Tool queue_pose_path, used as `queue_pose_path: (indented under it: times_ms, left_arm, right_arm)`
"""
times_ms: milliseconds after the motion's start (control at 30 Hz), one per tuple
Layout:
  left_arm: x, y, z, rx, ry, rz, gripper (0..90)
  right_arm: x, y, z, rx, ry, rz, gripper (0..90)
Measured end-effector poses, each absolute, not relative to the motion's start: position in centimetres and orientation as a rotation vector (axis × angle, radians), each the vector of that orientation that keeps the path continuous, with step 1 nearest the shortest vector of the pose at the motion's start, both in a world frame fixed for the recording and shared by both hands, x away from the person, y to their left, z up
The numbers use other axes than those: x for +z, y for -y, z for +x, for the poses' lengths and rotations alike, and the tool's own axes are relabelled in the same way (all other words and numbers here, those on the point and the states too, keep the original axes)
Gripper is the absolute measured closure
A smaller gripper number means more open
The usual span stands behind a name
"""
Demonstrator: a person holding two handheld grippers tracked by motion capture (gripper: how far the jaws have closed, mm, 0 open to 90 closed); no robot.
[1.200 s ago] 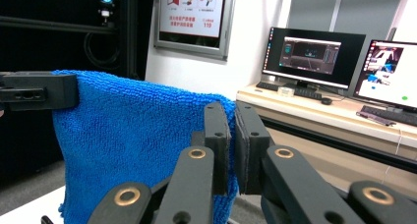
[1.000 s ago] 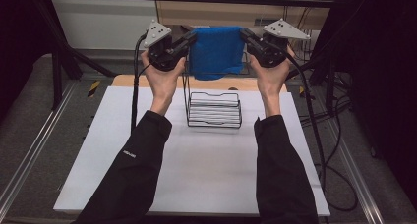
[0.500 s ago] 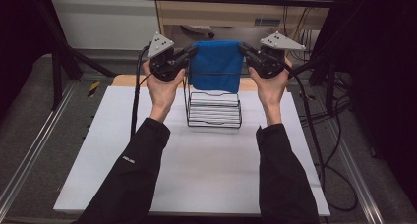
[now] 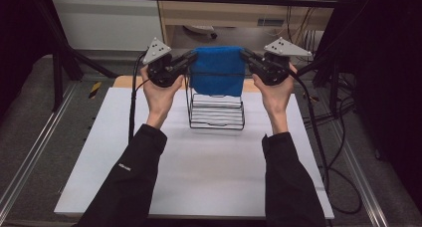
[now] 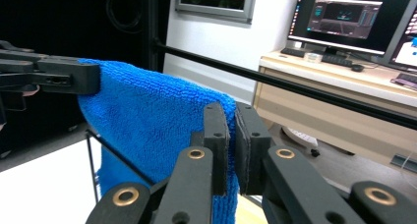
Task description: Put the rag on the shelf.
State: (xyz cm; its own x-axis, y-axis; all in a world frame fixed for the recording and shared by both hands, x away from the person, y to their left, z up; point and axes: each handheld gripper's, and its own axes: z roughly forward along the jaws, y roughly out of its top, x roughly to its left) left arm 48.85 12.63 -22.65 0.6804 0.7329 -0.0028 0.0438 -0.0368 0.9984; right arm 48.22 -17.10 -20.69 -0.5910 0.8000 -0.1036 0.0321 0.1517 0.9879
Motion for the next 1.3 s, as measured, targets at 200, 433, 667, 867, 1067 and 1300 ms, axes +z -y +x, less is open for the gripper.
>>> queue_pose_path:
  times_ms: [200, 433, 667, 867, 1067, 1300]
  left_arm:
    - [-22.7, -12.7, 48.3, 0.606, -0.662, 1.540, 85.2]
    - [-22.9, -12.6, 47.7, 0.606, -0.658, 1.595, 84.8]
    - [-23.4, -12.7, 47.1, 0.590, -0.653, 1.649, 83.9]
    - [-24.3, -12.7, 46.7, 0.573, -0.657, 1.699, 82.6]
    - [-24.8, -12.9, 46.5, 0.563, -0.662, 1.737, 80.4]
    - [-24.0, -13.7, 46.1, 0.542, -0.679, 1.742, 68.1]
  right_arm:
    - [-20.6, 17.3, 47.4, 1.489, -1.815, 0.788, 85.0]
    - [-20.9, 17.5, 46.5, 1.475, -1.861, 0.788, 84.8]
    - [-21.4, 17.6, 45.9, 1.458, -1.922, 0.808, 84.7]
    - [-22.0, 17.6, 45.4, 1.424, -1.980, 0.814, 84.5]
    - [-22.6, 17.6, 45.3, 1.414, -2.004, 0.815, 84.3]
    - [-23.1, 17.7, 45.3, 1.408, -2.015, 0.814, 84.0]
